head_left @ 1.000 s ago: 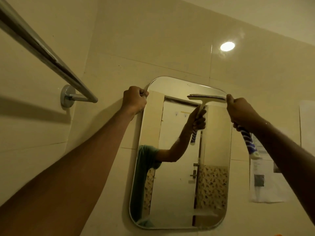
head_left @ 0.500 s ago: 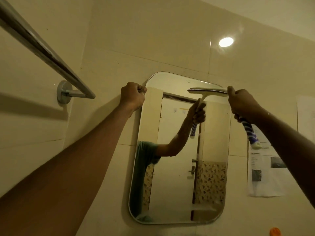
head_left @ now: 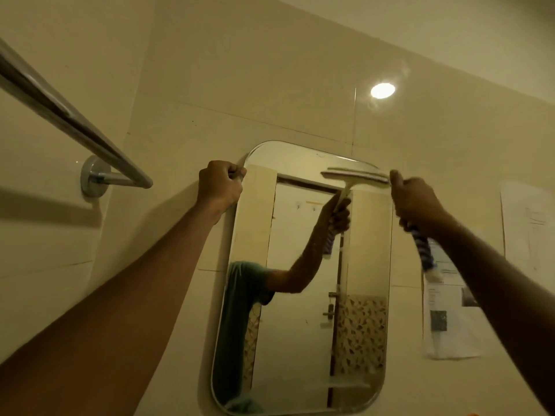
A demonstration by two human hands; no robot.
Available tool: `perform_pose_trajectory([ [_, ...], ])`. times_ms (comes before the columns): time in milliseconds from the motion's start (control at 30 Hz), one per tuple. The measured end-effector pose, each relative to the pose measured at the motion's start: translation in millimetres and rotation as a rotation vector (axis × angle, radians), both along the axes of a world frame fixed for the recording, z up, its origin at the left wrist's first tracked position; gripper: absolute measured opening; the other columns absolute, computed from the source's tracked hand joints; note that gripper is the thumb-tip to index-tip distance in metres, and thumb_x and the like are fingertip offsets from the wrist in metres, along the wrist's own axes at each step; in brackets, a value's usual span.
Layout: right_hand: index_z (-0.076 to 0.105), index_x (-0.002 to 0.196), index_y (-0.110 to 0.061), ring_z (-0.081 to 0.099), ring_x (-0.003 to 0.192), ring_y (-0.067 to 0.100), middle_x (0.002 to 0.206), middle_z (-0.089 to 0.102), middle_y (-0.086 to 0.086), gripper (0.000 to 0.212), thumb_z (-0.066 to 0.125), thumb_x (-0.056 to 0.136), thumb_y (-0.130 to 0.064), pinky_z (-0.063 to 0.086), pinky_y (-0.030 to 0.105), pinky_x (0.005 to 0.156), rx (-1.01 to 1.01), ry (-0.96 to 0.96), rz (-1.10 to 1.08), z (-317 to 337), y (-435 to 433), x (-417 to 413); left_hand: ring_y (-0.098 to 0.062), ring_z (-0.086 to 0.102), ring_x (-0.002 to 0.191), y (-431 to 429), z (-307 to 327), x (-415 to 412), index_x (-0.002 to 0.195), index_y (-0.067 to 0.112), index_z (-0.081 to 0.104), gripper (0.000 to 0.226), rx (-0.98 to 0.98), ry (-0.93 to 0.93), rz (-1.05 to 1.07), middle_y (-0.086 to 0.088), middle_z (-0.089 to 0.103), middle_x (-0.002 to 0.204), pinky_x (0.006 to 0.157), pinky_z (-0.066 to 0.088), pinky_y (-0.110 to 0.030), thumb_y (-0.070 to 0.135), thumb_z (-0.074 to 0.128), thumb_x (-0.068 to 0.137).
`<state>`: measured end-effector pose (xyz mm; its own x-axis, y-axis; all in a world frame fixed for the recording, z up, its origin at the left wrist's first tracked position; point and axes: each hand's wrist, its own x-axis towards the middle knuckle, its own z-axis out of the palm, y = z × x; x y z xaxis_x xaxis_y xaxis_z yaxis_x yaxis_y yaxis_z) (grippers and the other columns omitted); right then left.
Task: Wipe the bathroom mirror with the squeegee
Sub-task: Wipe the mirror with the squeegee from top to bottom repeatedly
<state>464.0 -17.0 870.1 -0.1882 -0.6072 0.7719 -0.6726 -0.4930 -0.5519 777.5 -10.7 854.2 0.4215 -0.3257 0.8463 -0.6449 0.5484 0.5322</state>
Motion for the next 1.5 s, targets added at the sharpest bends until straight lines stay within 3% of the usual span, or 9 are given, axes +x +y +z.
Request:
perform_pose_trajectory([
  [100,0.051,0.079,-0.006,0.049,0.043,0.017,0.061,0.052,0.009,0.05,0.031,0.1,-0.047,0.04,0.024,0.038,0.049,-0.035,0.031,15.9,-7.6,0.8,-0.021,0.06,0.082,-0.7,0.7,-0.2,0.098,0.007,0.072,0.023,0.005,0.005,0.014,-0.01,0.072,0.096,0.072,0.042,-0.026,0.025,0.06,0.094],
  [367,0.057,0.082,-0.004,0.041,0.032,0.01,0.049,0.046,0.002,0.054,0.029,0.1,-0.046,0.037,0.019,0.031,0.226,-0.053,0.13,-139.4,-2.1,-8.3,-0.031,0.065,0.097,5.2,1.6,-4.1,0.102,0.003,0.07,0.025,0.029,-0.015,0.024,-0.016,0.071,0.102,0.082,0.051,-0.035,0.023,0.057,0.095],
  [533,0.054,0.099,-0.005,0.043,0.046,0.014,0.068,0.05,0.006,0.029,0.037,0.099,-0.028,0.038,0.023,0.035,0.092,-0.152,0.254,-56.5,8.6,-2.3,-0.028,0.064,0.097,7.2,1.6,-3.1,0.105,0.004,0.07,0.024,0.044,0.013,-0.005,-0.015,0.071,0.104,0.081,0.05,-0.03,0.023,0.059,0.094],
  [733,0.05,0.109,-0.01,0.054,0.049,0.018,0.075,0.055,0.009,0.03,0.035,0.101,-0.036,0.044,0.025,0.036,-0.158,0.079,0.163,-1.3,3.4,27.8,-0.03,0.067,0.091,9.2,4.7,0.6,0.102,0.005,0.07,0.022,0.09,0.01,-0.059,-0.015,0.072,0.098,0.087,0.056,-0.043,0.023,0.061,0.093],
  [1000,0.057,0.085,-0.023,0.061,0.049,0.01,0.065,0.063,0.001,0.035,0.031,0.099,-0.042,0.05,0.023,0.042,0.019,0.228,0.132,-161.5,4.3,53.1,-0.032,0.069,0.09,10.1,5.9,2.5,0.101,0.004,0.069,0.022,0.112,-0.01,-0.089,-0.016,0.071,0.1,0.087,0.056,-0.044,0.022,0.059,0.094],
  [1100,0.056,0.076,-0.021,0.05,0.037,0.004,0.057,0.057,-0.001,0.038,0.034,0.1,-0.04,0.039,0.017,0.037,0.037,0.221,0.107,-115.3,8.1,52.2,-0.03,0.069,0.088,8.8,4.9,3.0,0.096,0.006,0.071,0.02,0.1,0.003,-0.098,-0.015,0.072,0.096,0.086,0.057,-0.044,0.023,0.06,0.093],
  [1300,0.05,0.082,-0.012,0.058,0.046,0.018,0.066,0.058,0.007,0.032,0.031,0.102,-0.029,0.053,0.03,0.043,-0.148,0.217,0.038,9.3,1.9,69.1,-0.033,0.069,0.086,7.9,2.7,6.2,0.093,0.003,0.07,0.029,0.101,-0.026,-0.108,-0.016,0.072,0.093,0.083,0.057,-0.048,0.029,0.056,0.096],
  [1433,0.052,0.074,-0.019,0.051,0.038,0.003,0.058,0.056,-0.002,0.035,0.034,0.1,-0.033,0.038,0.012,0.036,-0.077,0.2,0.094,-78.1,-2.2,81.2,-0.04,0.069,0.084,7.8,4.0,8.8,0.091,-0.006,0.066,0.049,0.133,0.001,-0.159,-0.024,0.071,0.09,0.079,0.056,-0.053,0.037,0.045,0.099],
  [1500,0.054,0.075,-0.023,0.053,0.04,0.002,0.056,0.058,-0.004,0.035,0.034,0.099,-0.039,0.038,0.013,0.039,-0.005,0.216,0.151,-137.7,8.4,89.6,-0.038,0.07,0.083,9.4,4.6,9.5,0.093,-0.007,0.066,0.046,0.133,0.008,-0.189,-0.024,0.071,0.092,0.078,0.058,-0.051,0.034,0.044,0.099],
])
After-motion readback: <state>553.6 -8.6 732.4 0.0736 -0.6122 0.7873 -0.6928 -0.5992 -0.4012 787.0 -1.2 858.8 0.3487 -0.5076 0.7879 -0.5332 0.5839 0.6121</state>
